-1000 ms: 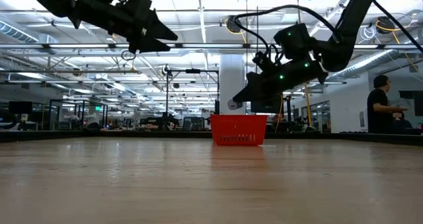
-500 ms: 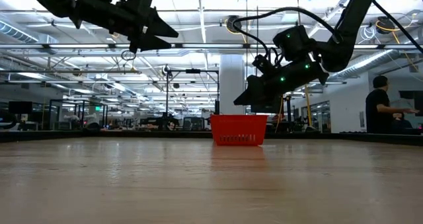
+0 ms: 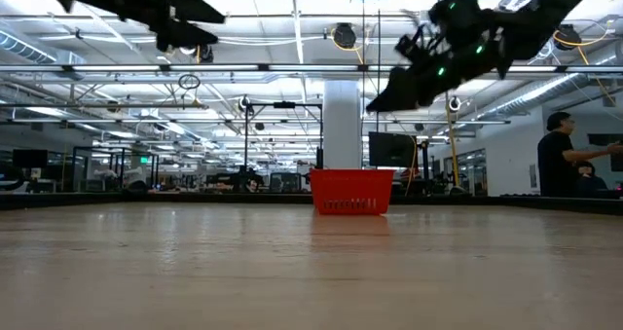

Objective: Pick & Place Office items
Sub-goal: Return to Home Position

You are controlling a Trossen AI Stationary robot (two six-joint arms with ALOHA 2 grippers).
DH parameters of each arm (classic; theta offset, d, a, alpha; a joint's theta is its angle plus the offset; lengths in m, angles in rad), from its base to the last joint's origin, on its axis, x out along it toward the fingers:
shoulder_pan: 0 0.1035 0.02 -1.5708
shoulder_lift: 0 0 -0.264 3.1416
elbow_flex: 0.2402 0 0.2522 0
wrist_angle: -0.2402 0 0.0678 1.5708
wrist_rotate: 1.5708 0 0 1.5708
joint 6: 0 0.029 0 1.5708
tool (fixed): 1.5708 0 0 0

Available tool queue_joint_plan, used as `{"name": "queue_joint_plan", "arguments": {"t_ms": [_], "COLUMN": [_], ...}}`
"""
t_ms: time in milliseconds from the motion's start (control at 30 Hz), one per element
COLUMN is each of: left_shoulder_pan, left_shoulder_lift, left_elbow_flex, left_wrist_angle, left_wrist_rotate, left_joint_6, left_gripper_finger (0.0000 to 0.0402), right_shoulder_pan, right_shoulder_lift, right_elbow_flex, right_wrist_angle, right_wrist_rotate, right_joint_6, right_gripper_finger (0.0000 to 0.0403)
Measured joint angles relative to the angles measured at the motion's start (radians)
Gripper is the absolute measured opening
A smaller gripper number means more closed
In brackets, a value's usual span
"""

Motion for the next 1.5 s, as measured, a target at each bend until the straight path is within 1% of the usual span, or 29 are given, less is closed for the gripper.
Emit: {"name": "queue_joint_plan", "arguments": {"t_ms": [100,200,267,367,533,633,833,967,1100,1233,1333,1367,1500], "left_shoulder_pan": [0.000,-0.005,-0.013,-0.032,-0.050,-0.050,-0.051,-0.064,-0.091,-0.139,-0.187,-0.204,-0.269], "left_shoulder_lift": [-0.121,-0.208,-0.245,-0.295,-0.390,-0.484,-0.679,-0.767,-0.765,-0.765,-0.765,-0.766,-0.762], "left_elbow_flex": [0.000,-0.002,-0.021,-0.089,-0.222,-0.277,-0.359,-0.426,-0.471,-0.535,-0.581,-0.597,-0.604], "left_wrist_angle": [-0.160,-0.258,-0.258,-0.213,-0.201,-0.198,-0.194,-0.197,-0.183,-0.067,0.045,0.070,0.017], "left_wrist_rotate": [-0.001,-0.001,-0.001,-0.001,-0.016,-0.034,-0.038,-0.037,-0.033,-0.031,-0.033,-0.048,-0.154], "left_joint_6": [0.040,0.021,0.001,-0.008,-0.052,-0.080,-0.084,-0.115,-0.147,-0.129,-0.098,-0.082,-0.068], "left_gripper_finger": [0.0328,0.0326,0.0323,0.0317,0.0308,0.0305,0.0316,0.0325,0.0331,0.0327,0.0320,0.0318,0.0310], "right_shoulder_pan": [0.000,0.000,0.000,0.000,-0.001,-0.001,-0.001,-0.001,0.001,0.020,0.044,0.051,0.073], "right_shoulder_lift": [-0.149,-0.280,-0.350,-0.434,-0.529,-0.575,-0.669,-0.729,-0.778,-0.841,-0.886,-0.899,-0.936], "right_elbow_flex": [0.000,0.000,0.000,0.000,0.000,0.000,0.000,0.000,0.000,0.000,0.000,0.000,-0.001], "right_wrist_angle": [-0.089,-0.129,-0.142,-0.198,-0.293,-0.342,-0.447,-0.550,-0.650,-0.698,-0.699,-0.699,-0.694], "right_wrist_rotate": [0.000,0.000,0.000,0.000,0.000,0.000,0.001,0.000,0.000,0.001,0.001,0.001,0.001], "right_joint_6": [-0.002,-0.001,0.012,0.052,0.062,0.067,0.116,0.131,0.165,0.183,0.189,0.187,0.181], "right_gripper_finger": [0.0212,0.0211,0.0209,0.0208,0.0214,0.0215,0.0211,0.0213,0.0215,0.0216,0.0214,0.0213,0.0214]}}
